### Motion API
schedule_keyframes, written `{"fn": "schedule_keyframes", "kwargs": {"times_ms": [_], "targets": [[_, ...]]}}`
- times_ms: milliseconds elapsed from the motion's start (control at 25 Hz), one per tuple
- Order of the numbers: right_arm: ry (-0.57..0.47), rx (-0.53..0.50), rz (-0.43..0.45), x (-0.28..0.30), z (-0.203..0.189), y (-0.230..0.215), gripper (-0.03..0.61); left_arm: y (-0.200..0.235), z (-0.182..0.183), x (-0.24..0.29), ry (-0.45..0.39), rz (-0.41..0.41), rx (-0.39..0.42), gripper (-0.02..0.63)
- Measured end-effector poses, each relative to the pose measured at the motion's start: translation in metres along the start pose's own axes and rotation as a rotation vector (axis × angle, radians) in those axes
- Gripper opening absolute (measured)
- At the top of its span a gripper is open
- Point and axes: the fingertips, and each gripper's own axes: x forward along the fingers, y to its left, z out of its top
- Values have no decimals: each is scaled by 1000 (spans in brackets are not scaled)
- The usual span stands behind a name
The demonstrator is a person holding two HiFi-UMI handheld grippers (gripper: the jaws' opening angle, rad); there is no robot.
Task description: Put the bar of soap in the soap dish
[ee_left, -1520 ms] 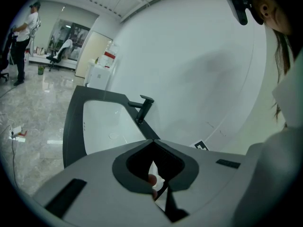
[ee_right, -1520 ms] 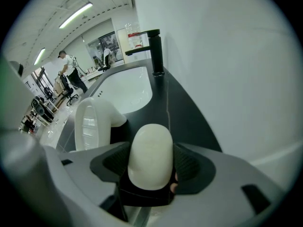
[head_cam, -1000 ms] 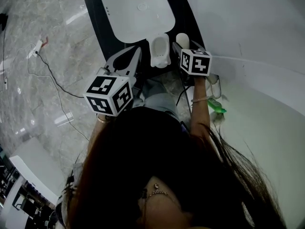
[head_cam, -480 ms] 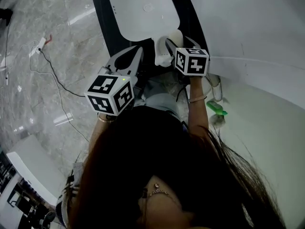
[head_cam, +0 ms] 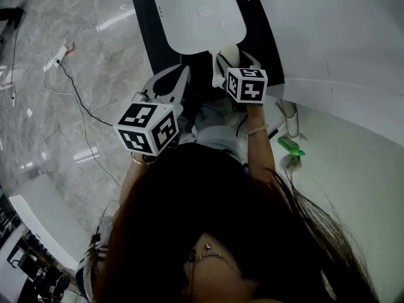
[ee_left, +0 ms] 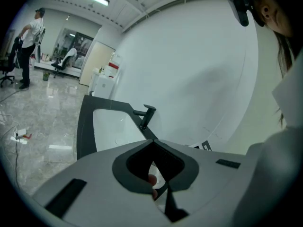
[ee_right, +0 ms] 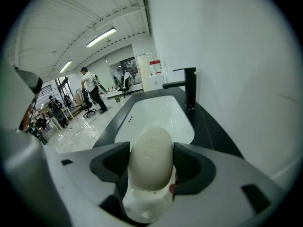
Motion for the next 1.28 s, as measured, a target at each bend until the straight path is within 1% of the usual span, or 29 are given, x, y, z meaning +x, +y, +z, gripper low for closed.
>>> {"fn": "schedule_keyframes", "kwargs": {"times_ms": [160,520,680,880,1280], "targets": [[-24,-51,-13,3,-3,1,301,1,-4,0,11,3,-3,-5],[-29,-82,-11,8,-6,2,301,0,-2,2,18,0,1,-5],[-25,-98,-29,11,-11,0,301,0,-5,2,24,1,0,-5],[-47,-83,-45,12,-13,-1,301,0,-5,4,30,1,-1,-5],[-65,-68,-47,12,-11,0,301,-1,-4,7,35,-2,-2,-5]]}}
